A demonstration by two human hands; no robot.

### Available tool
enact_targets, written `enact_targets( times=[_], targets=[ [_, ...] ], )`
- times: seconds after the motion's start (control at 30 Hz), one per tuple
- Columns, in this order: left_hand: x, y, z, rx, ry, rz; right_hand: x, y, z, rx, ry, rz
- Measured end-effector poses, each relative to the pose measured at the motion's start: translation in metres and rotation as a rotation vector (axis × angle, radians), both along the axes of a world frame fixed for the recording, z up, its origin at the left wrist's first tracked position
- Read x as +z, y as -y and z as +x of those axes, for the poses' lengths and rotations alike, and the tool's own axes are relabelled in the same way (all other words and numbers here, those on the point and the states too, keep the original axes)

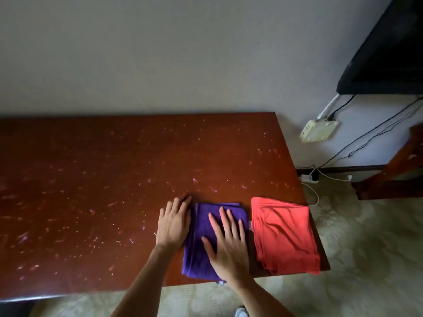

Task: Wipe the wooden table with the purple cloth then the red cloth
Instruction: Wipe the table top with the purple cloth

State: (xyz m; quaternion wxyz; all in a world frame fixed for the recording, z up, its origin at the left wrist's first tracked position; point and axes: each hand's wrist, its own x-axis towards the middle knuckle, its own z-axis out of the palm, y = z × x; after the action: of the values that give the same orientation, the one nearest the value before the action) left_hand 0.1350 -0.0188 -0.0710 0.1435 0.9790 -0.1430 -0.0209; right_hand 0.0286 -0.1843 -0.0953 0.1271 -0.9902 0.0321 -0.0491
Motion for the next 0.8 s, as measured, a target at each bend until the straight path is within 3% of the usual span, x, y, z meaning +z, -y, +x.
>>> enact_targets(
  times=[0.33,0.6,0.8],
  targets=[
    [-0.006,0.008,-0.002,0.069,-0.016,-0.15,0.006,0.02,0.051,0.093,0.009,-0.015],
    [-0.013,0.011,-0.002,0.093,0.037,-0.125,0.006,0.059,0.191,0.261,0.002,-0.074],
    [-0.02,0.04,-0.002,0.201,0.051,-0.062,0.01,0.085,0.296,0.249,-0.01,-0.082]
  ],
)
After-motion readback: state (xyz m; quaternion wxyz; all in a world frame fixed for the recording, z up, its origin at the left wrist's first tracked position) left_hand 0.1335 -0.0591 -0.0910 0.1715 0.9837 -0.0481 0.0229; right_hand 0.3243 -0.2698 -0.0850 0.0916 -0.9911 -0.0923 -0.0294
